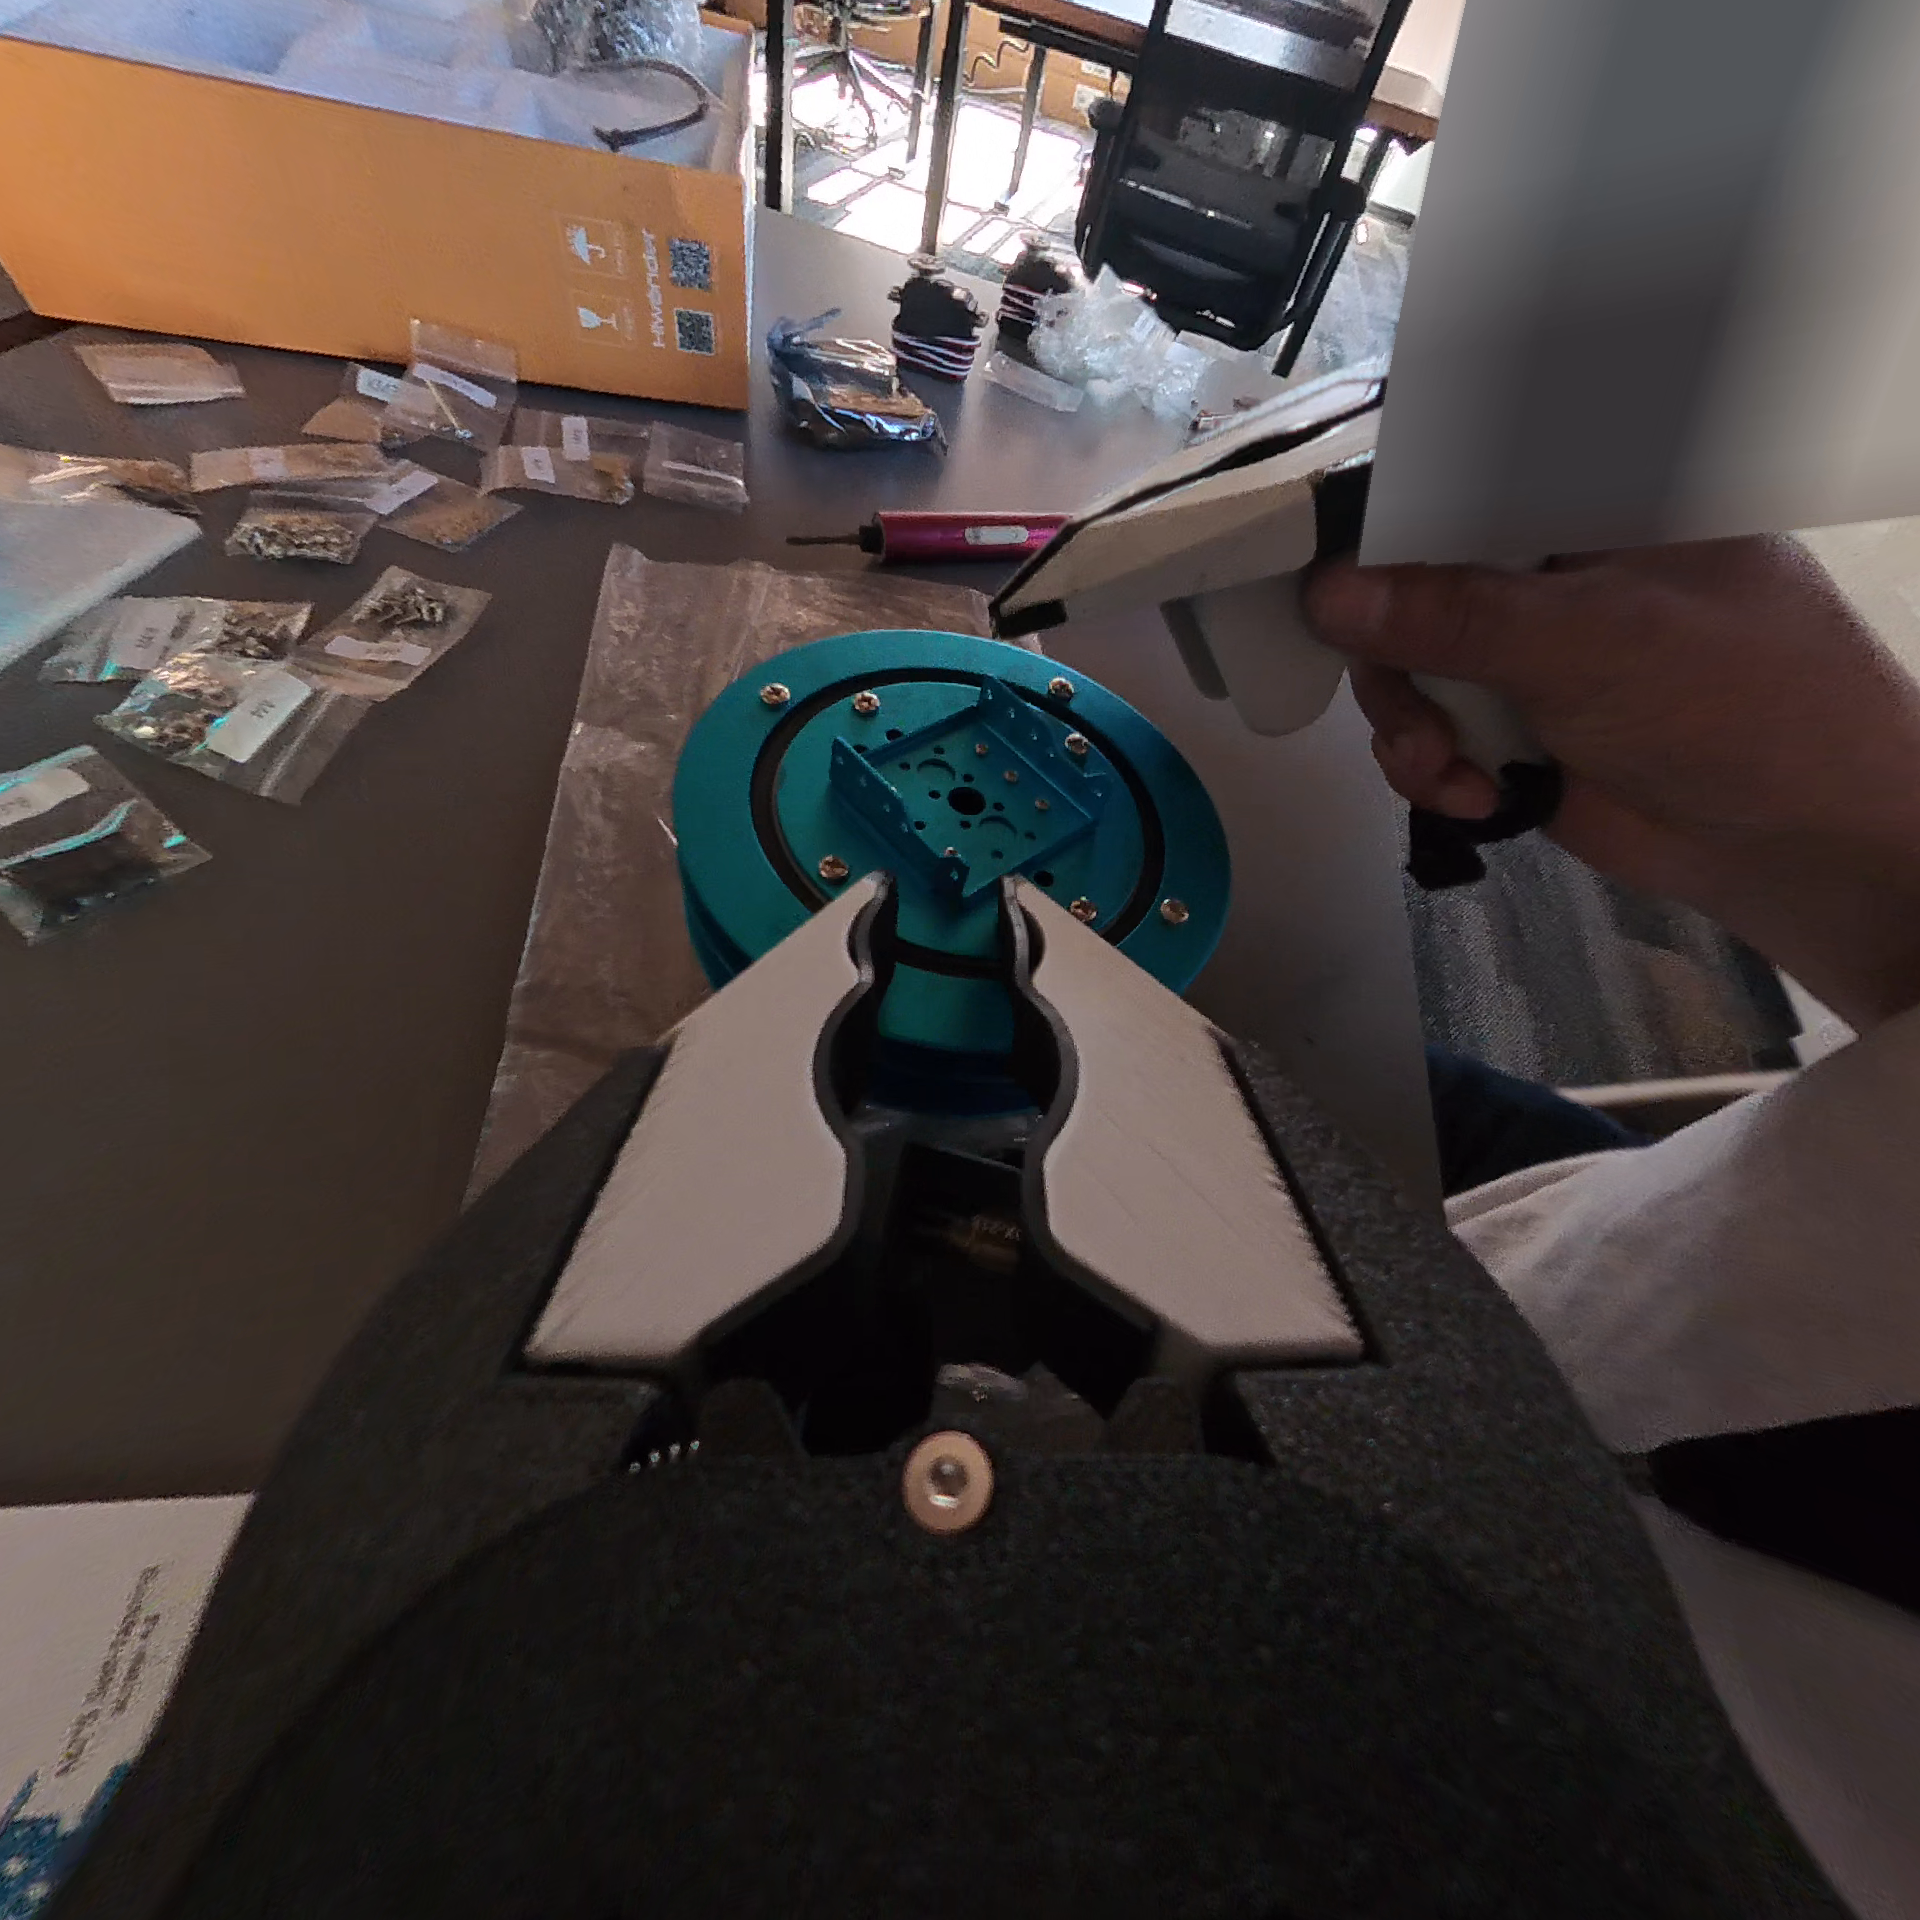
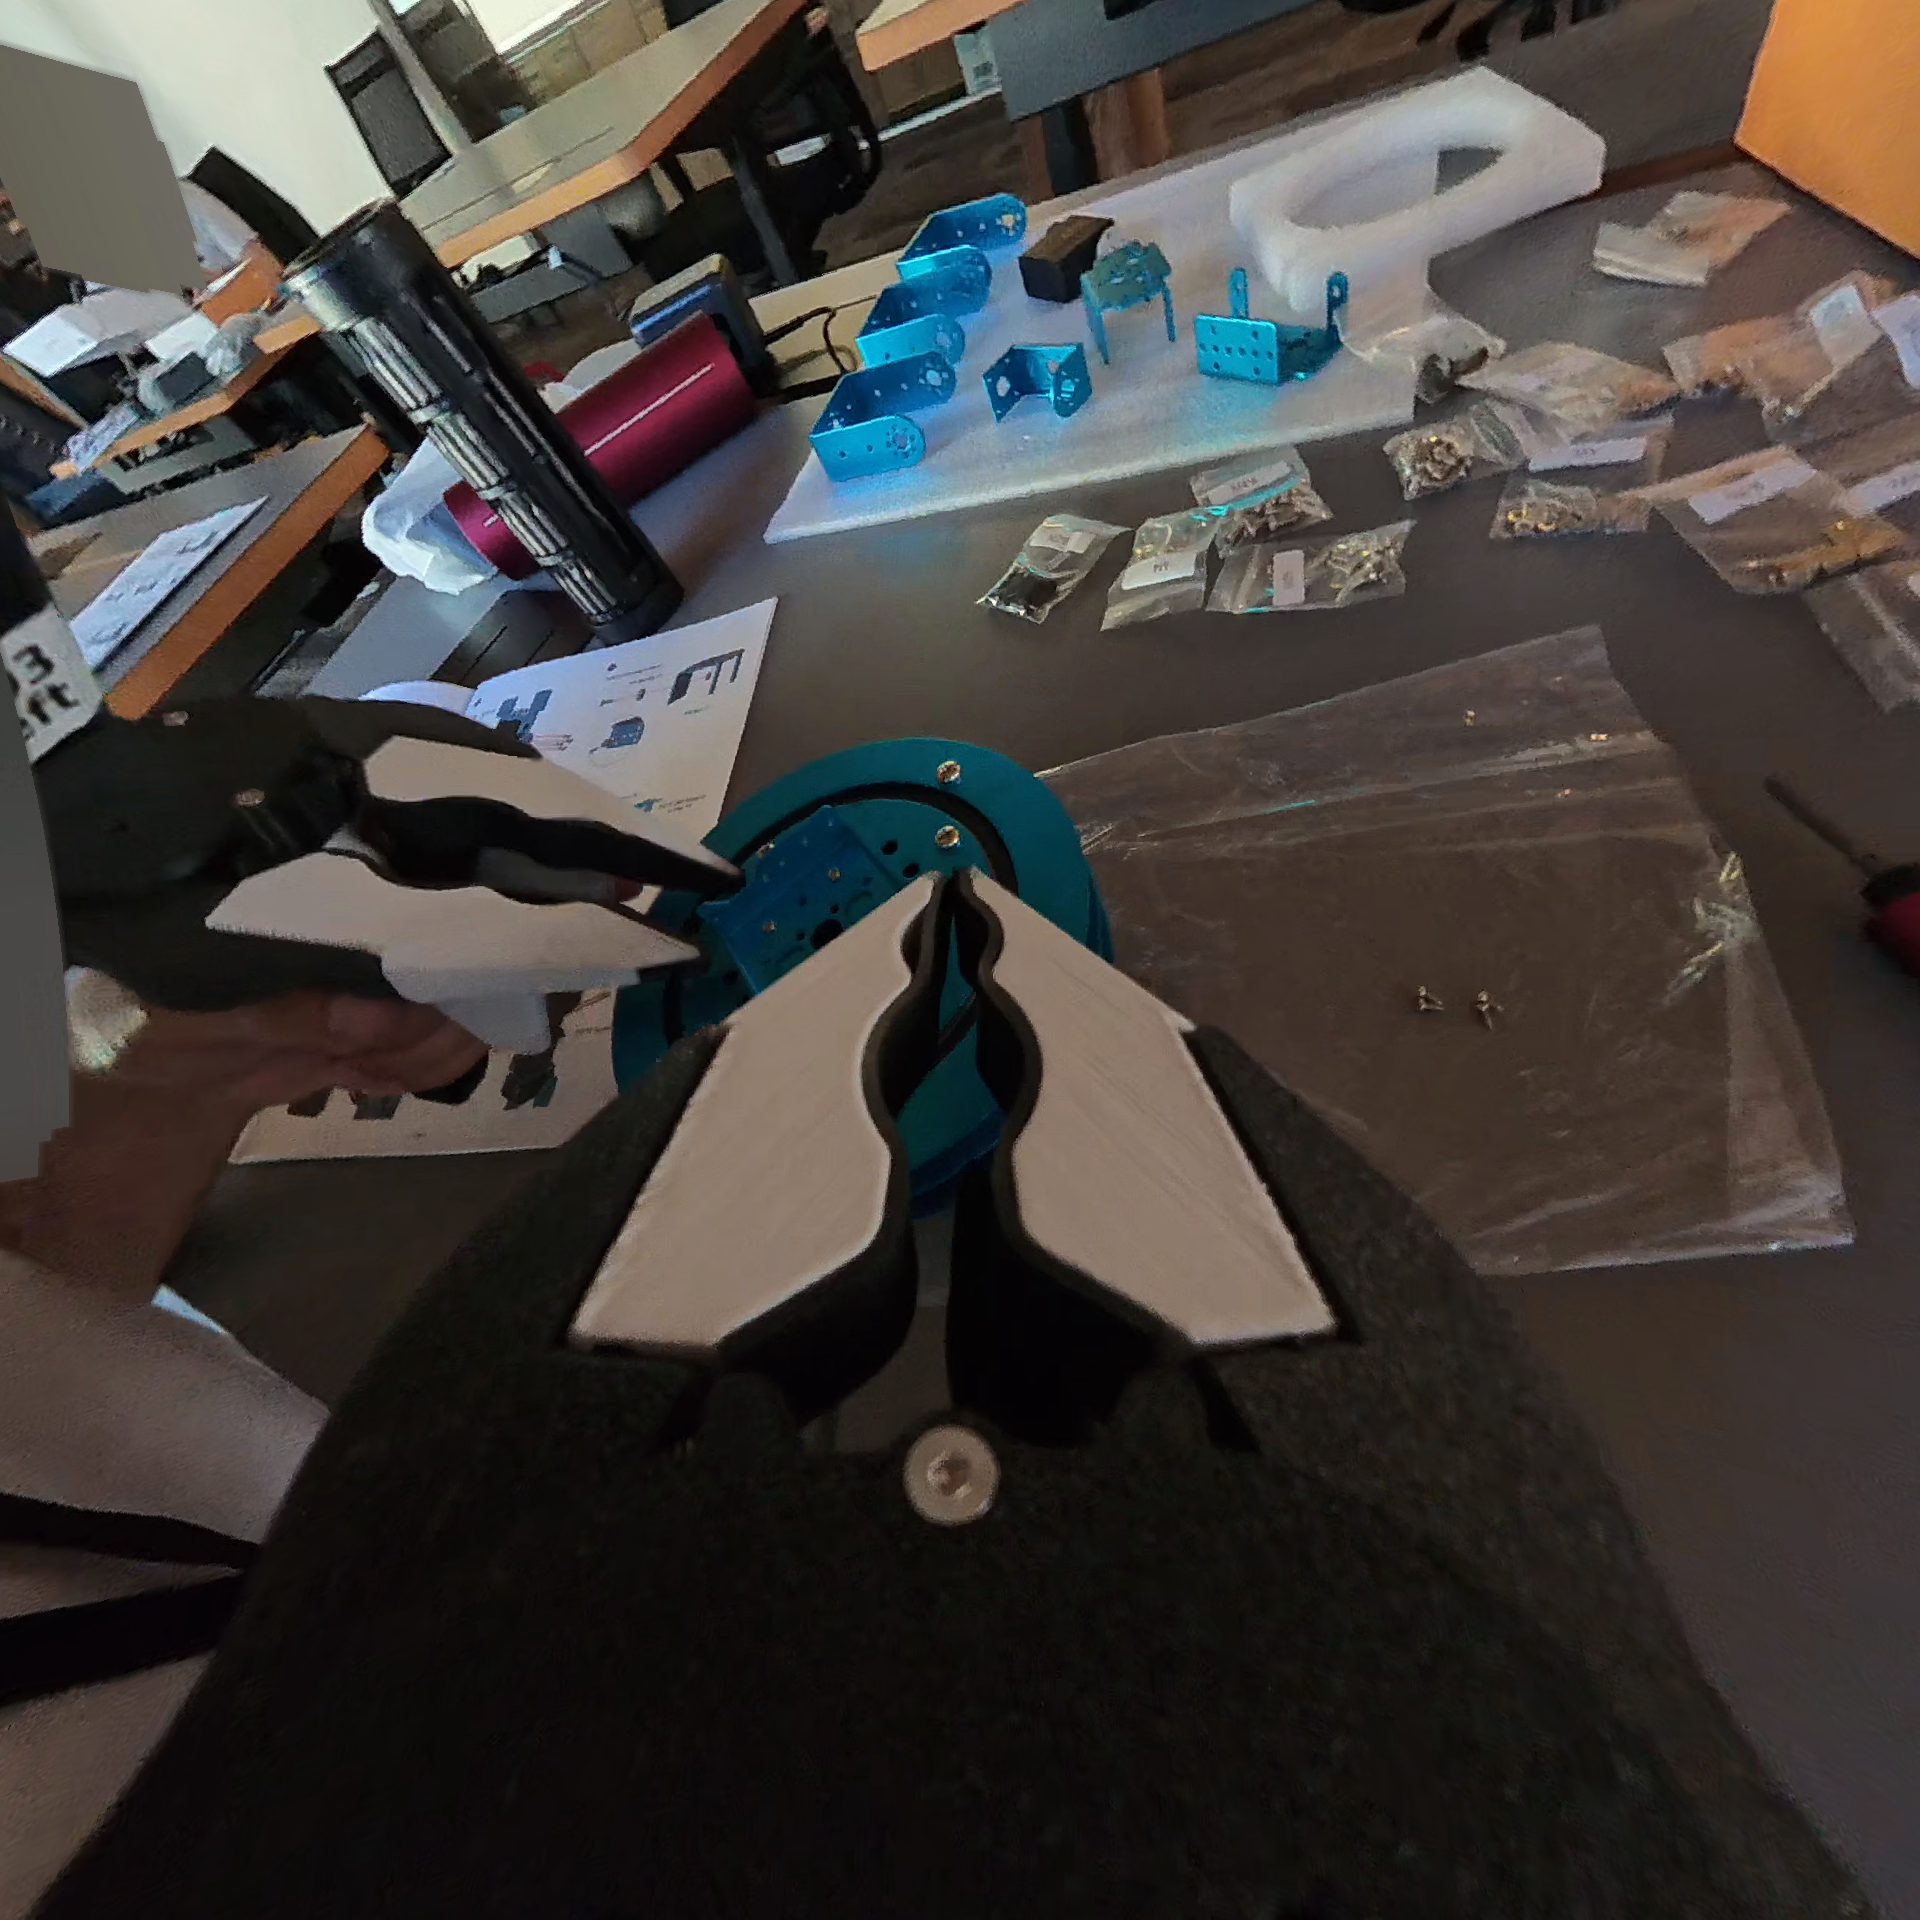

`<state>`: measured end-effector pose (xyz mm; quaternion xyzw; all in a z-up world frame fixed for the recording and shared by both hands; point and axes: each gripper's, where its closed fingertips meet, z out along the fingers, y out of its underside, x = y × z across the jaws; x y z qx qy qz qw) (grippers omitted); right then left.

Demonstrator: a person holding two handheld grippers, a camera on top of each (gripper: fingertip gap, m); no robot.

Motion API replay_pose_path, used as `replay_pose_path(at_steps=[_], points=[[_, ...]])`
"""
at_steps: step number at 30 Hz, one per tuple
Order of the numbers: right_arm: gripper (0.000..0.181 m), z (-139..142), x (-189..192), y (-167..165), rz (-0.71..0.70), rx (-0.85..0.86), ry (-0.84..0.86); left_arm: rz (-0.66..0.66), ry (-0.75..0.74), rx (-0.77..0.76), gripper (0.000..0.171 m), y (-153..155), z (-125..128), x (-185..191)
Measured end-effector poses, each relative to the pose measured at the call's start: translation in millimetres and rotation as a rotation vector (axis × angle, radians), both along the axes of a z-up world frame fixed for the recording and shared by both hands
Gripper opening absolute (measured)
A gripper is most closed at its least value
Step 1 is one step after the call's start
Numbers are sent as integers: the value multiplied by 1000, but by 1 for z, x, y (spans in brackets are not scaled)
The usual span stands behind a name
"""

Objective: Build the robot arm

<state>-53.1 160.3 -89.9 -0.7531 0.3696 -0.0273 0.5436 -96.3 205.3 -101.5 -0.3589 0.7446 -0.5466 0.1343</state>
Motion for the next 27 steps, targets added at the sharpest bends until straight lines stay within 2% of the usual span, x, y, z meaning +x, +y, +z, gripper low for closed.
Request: replay_pose_path(at_steps=[7, 12, 27], points=[[0, -11, -10, -4, -110, 13, 84, -65, 69, -94, 20, -8, 2, -3], [0, -11, -9, -1, -154, 14, 89, -62, 92, -154, 20, -9, 2, -3], [0, -8, -9, 1, -165, 65, 99, -60, 90, -162, 20, -9, 3, -5]])
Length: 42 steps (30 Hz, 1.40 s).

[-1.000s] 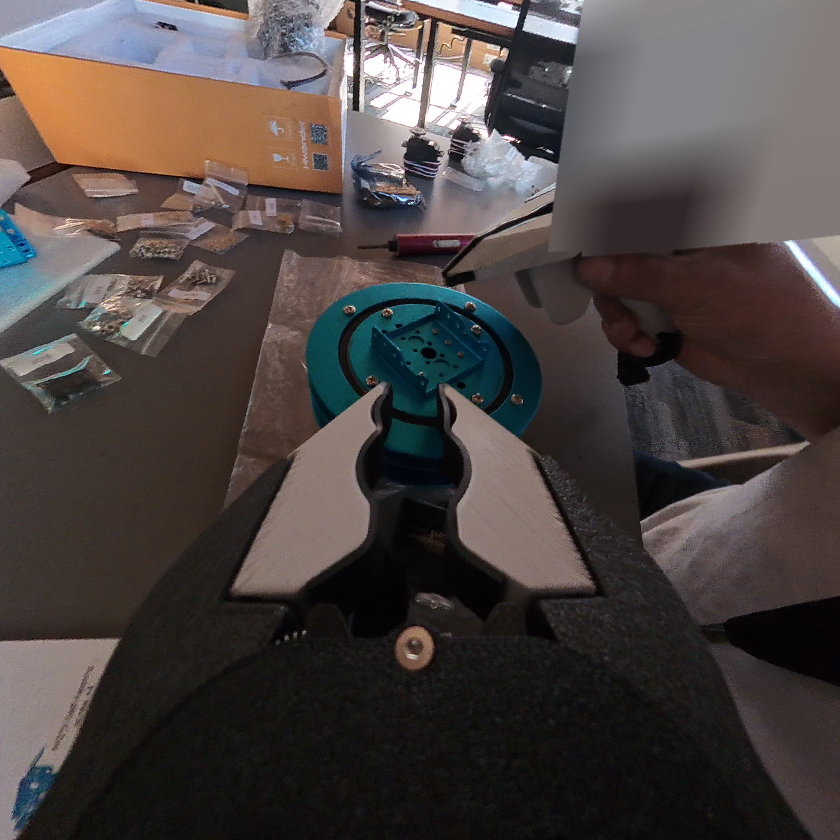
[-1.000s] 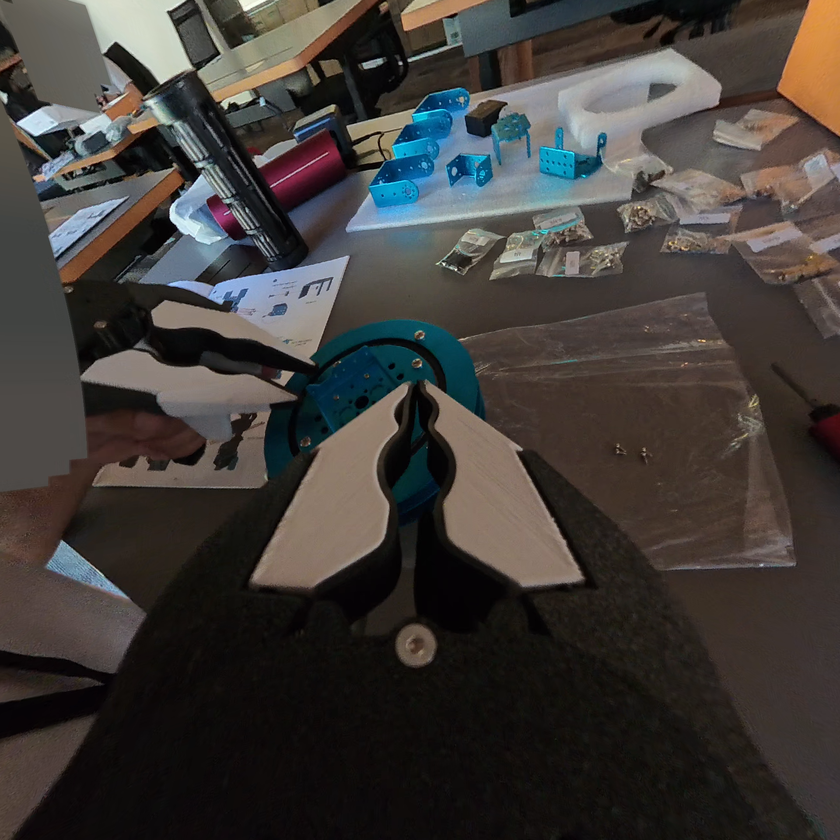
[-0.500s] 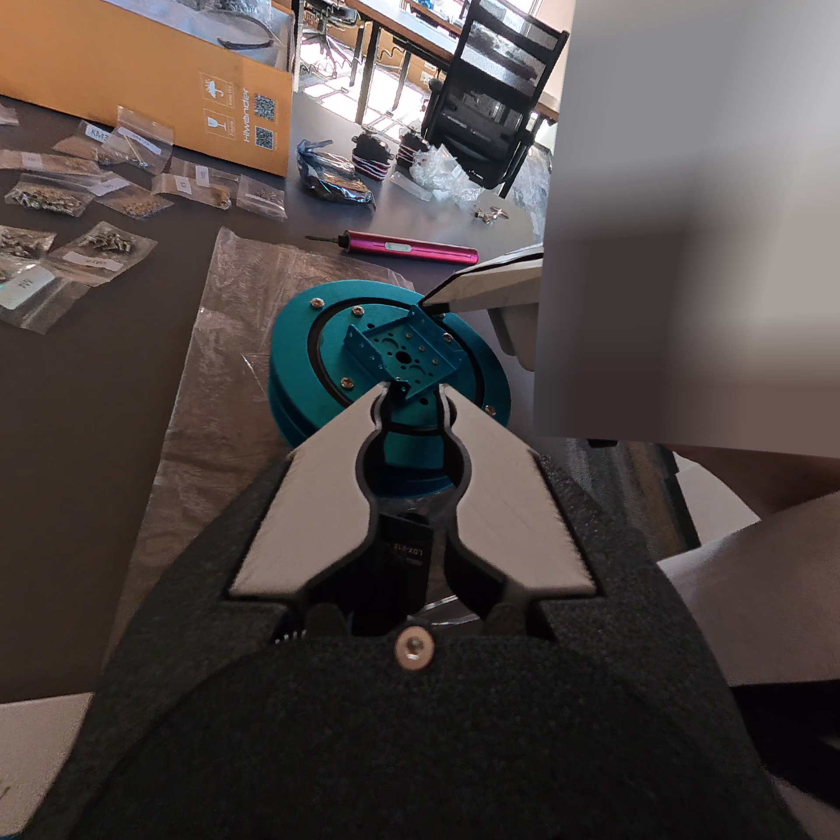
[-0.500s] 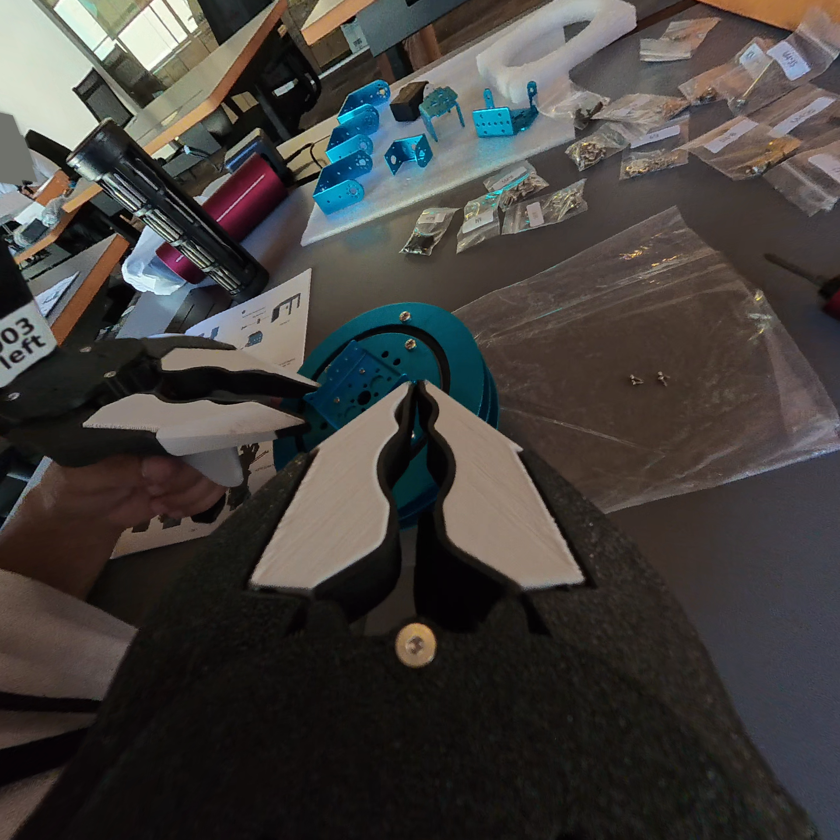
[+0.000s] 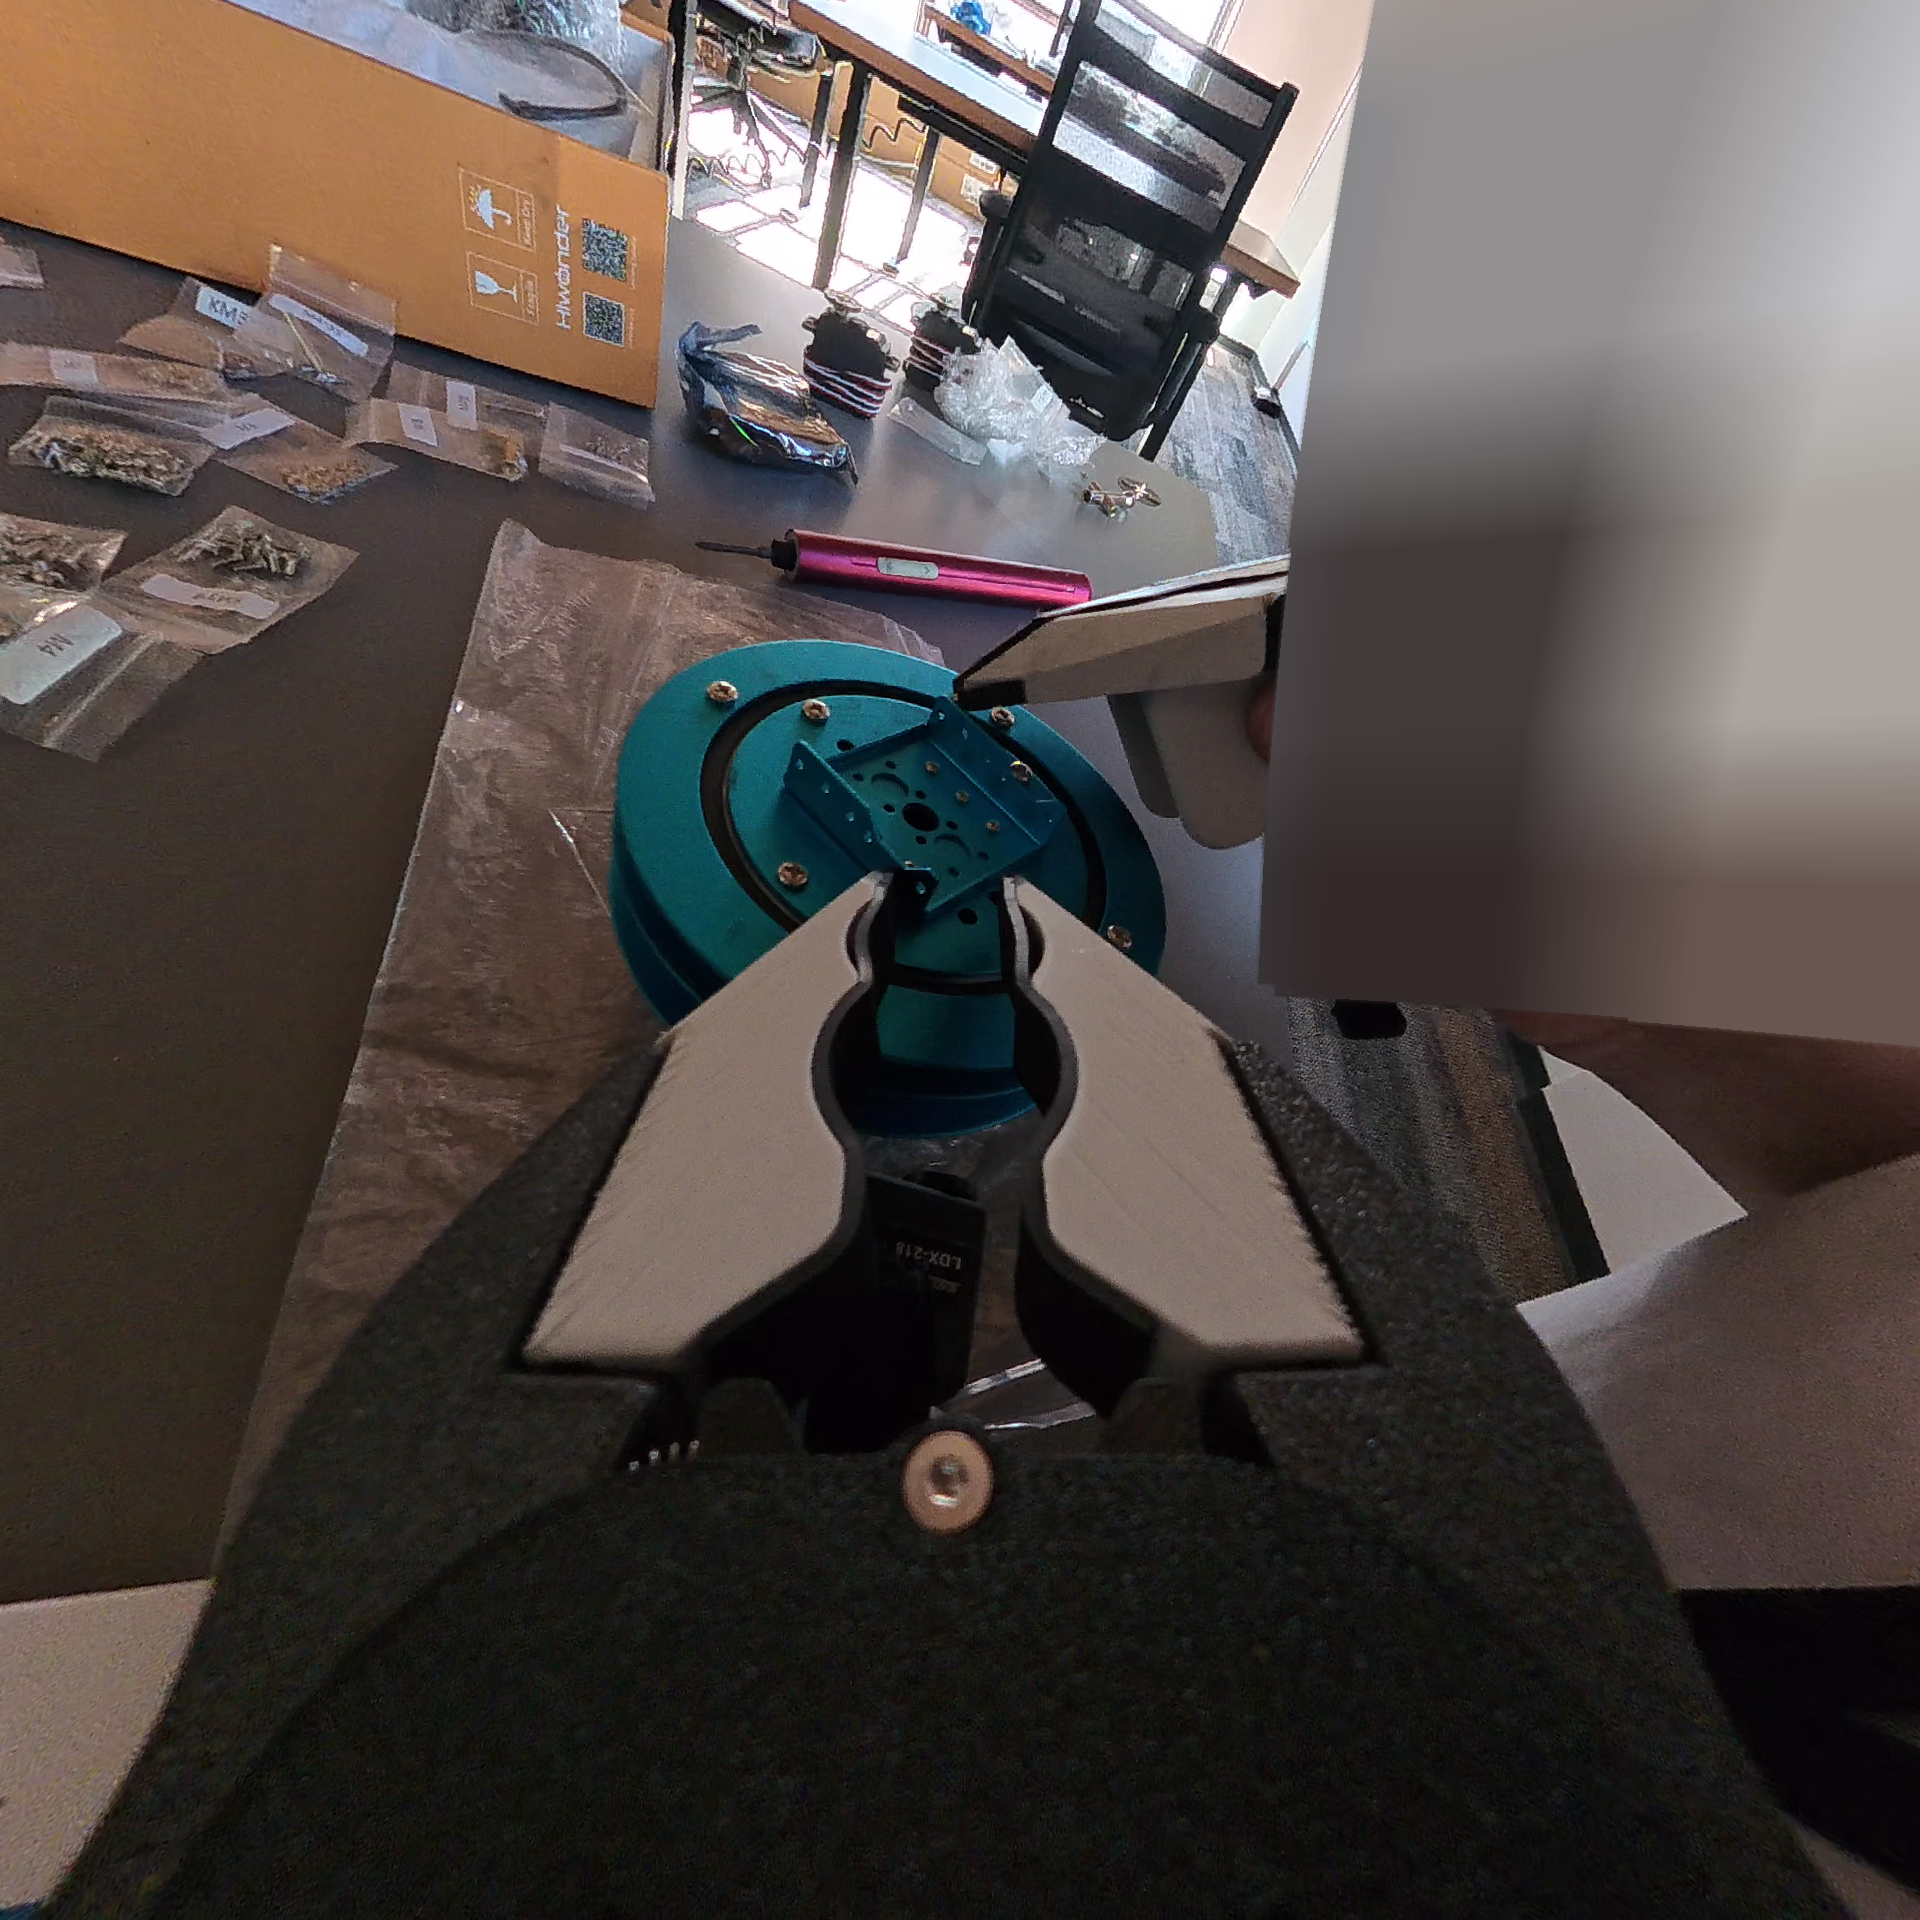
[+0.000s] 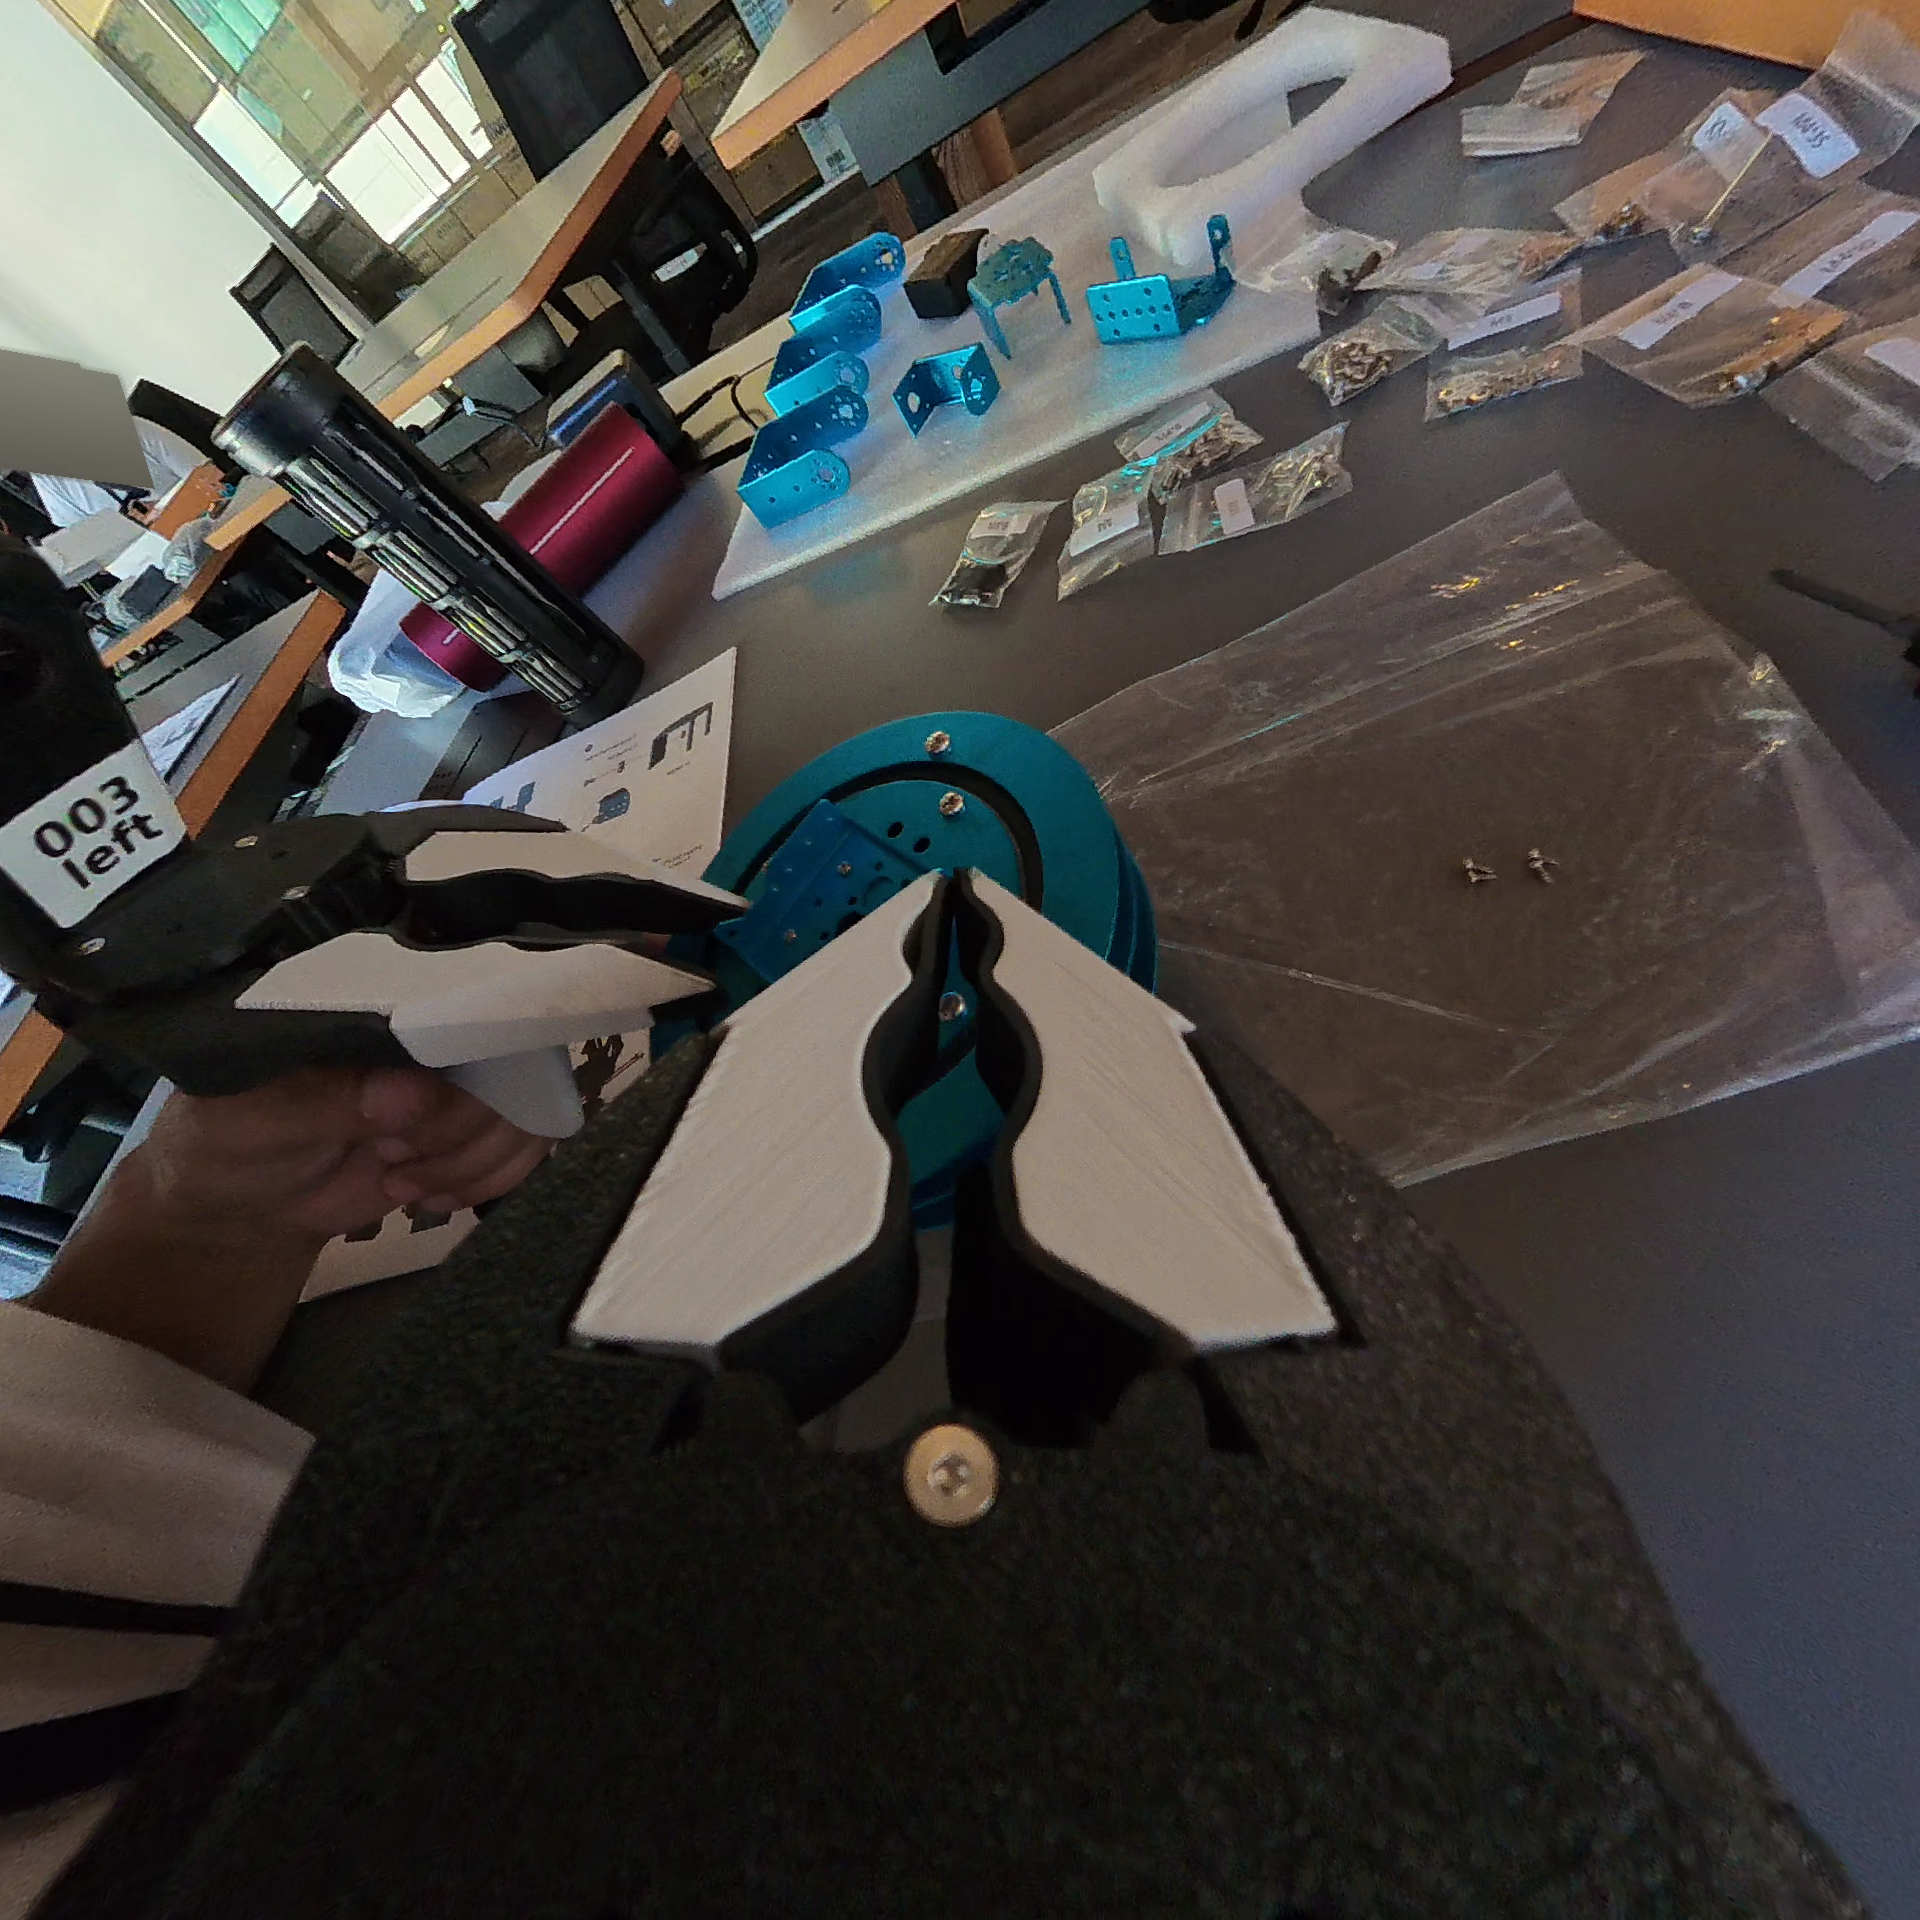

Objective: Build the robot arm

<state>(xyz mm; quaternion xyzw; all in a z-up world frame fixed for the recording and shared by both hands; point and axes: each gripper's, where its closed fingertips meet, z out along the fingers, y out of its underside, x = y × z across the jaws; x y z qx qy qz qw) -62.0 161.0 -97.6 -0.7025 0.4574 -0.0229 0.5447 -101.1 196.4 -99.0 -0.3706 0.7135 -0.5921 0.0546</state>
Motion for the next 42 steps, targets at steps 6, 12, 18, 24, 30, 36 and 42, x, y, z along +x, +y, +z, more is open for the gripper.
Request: replay_pose_path(at_steps=[6, 12, 18, 24, 30, 36, 42], points=[[0, 1, 2, -3, -8, -8, -8, -4, 1, 1, 20, 0, 0, -1], [0, 0, 2, 0, 4, -20, -6, -9, 4, -6, 19, 0, 0, -1], [0, -1, 1, 2, 9, -12, 5, -13, 7, -5, 20, 0, 0, -2], [0, -2, 0, 2, 11, -6, 14, -15, 15, -13, 20, 0, 0, -2], [0, -1, -2, 3, 26, 63, 58, -14, 13, -10, 20, 0, 0, -2], [0, 0, -2, 5, 121, 197, 176, -13, 16, -12, 20, 1, 1, -1], [0, 0, -2, 6, 205, 271, 282, -16, 12, -4, 20, 1, 0, -1]])
